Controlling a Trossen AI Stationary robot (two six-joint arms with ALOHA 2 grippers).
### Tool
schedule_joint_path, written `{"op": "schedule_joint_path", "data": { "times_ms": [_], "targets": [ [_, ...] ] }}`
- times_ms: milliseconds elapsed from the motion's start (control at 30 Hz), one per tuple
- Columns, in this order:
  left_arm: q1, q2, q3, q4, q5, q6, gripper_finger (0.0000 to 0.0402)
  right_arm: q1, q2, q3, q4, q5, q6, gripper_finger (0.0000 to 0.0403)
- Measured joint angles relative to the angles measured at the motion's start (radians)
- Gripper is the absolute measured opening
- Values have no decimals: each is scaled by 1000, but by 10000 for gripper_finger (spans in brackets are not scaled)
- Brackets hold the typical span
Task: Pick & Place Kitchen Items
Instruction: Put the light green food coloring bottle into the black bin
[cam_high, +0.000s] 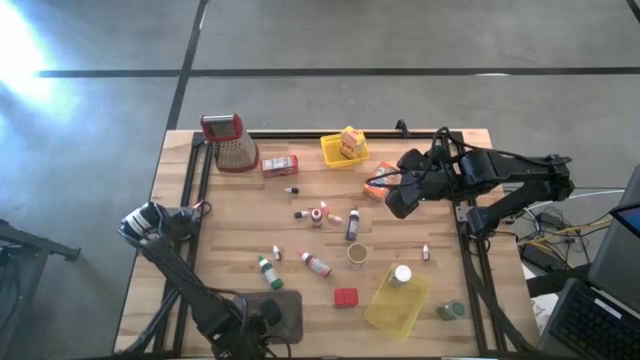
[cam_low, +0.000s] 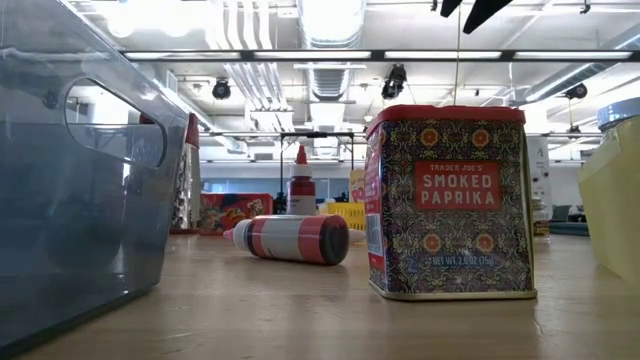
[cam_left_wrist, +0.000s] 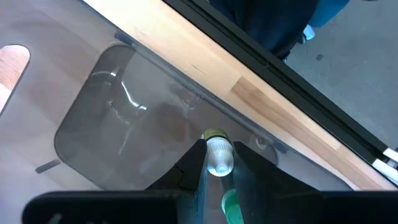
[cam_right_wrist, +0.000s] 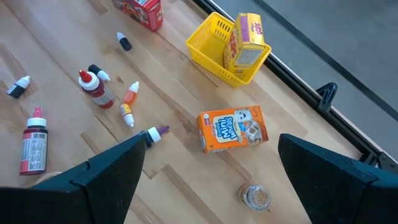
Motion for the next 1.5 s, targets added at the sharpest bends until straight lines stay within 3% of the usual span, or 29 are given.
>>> {"op": "schedule_joint_path", "data": {
  "times_ms": [1100,1500],
  "targets": [
    [-2,-1,-76,105,22,-108,66,0,0,0,8,0,0,364],
    [-2,-1,-76,105,21,-128,125,0,0,0,8,0,0,364]
  ]
}}
